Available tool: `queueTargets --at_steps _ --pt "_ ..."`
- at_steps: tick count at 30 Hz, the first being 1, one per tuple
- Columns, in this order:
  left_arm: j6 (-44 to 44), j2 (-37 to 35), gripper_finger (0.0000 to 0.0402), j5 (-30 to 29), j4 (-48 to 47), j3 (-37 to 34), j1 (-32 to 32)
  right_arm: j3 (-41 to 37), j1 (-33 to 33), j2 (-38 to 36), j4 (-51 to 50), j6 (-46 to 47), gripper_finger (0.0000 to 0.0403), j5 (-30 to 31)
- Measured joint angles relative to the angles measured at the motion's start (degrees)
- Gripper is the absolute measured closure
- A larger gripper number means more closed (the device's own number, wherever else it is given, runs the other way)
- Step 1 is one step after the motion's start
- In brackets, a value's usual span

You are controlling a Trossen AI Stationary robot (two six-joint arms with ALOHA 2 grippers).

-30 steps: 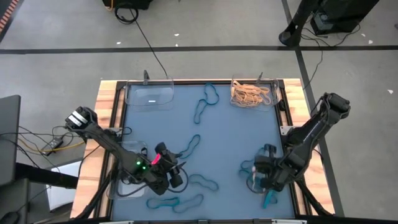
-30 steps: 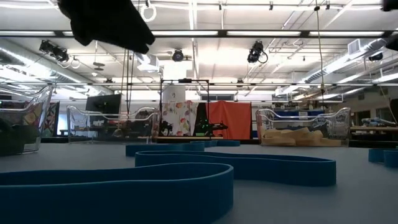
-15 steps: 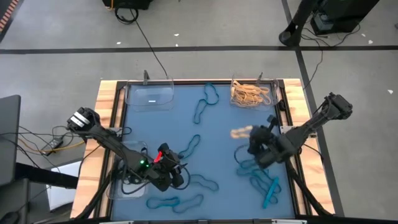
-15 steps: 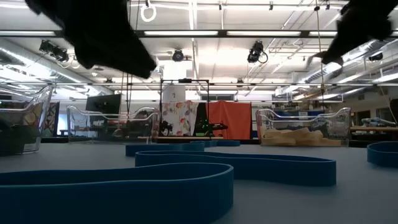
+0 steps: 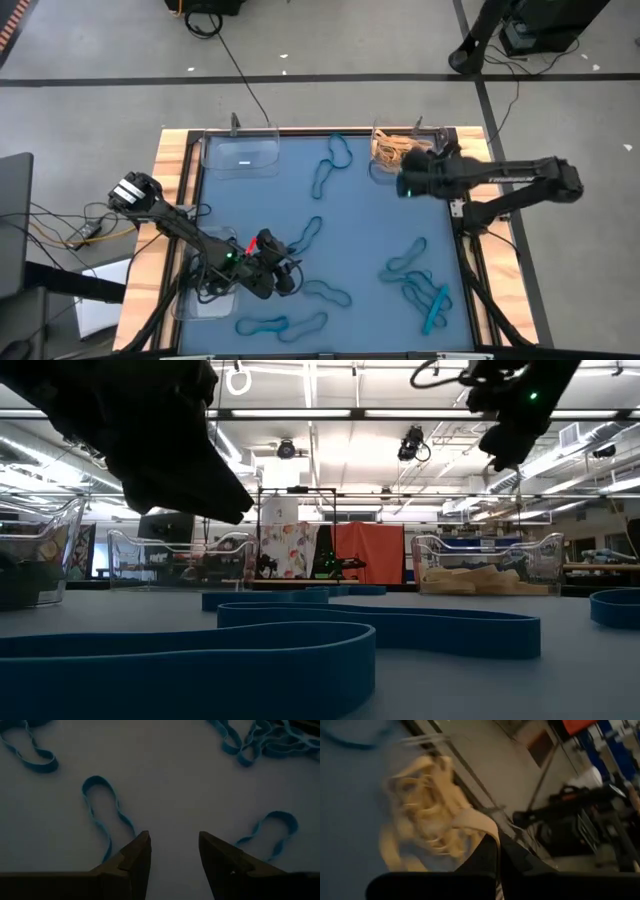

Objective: Sort rubber bands into baskets
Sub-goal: Put the yellow rubber band into the top right transparent bin

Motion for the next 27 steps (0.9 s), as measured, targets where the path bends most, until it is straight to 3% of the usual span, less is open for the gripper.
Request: queueTargets --at_steps 7,13,20,23,27 --pt "-1.40 0.00 0.0232 -2.30 -0.24 -0.25 0.75 0.00 -14.43 -1.24 12.88 -16.94 0.0392 -1.32" --pt "0.61 0.00 0.0232 -8.75 -0.27 -0.25 1.75 -0.70 -24.34 0.59 28.28 -27.95 0.0392 -8.08" --pt "1.39 0.00 0.0232 -7.22 -0.22 -0.25 3.57 -1.14 -32.77 4.71 32.04 -28.84 0.0388 -14.40" --pt "1.42 -0.01 0.0232 -9.01 -0.23 -0.25 4.43 -1.18 -34.94 6.42 31.75 -27.65 0.0381 -15.83" --pt "1.52 -0.02 0.0232 -11.71 -0.23 -0.25 6.25 -1.18 -37.04 8.70 31.89 -27.43 0.0356 -23.08"
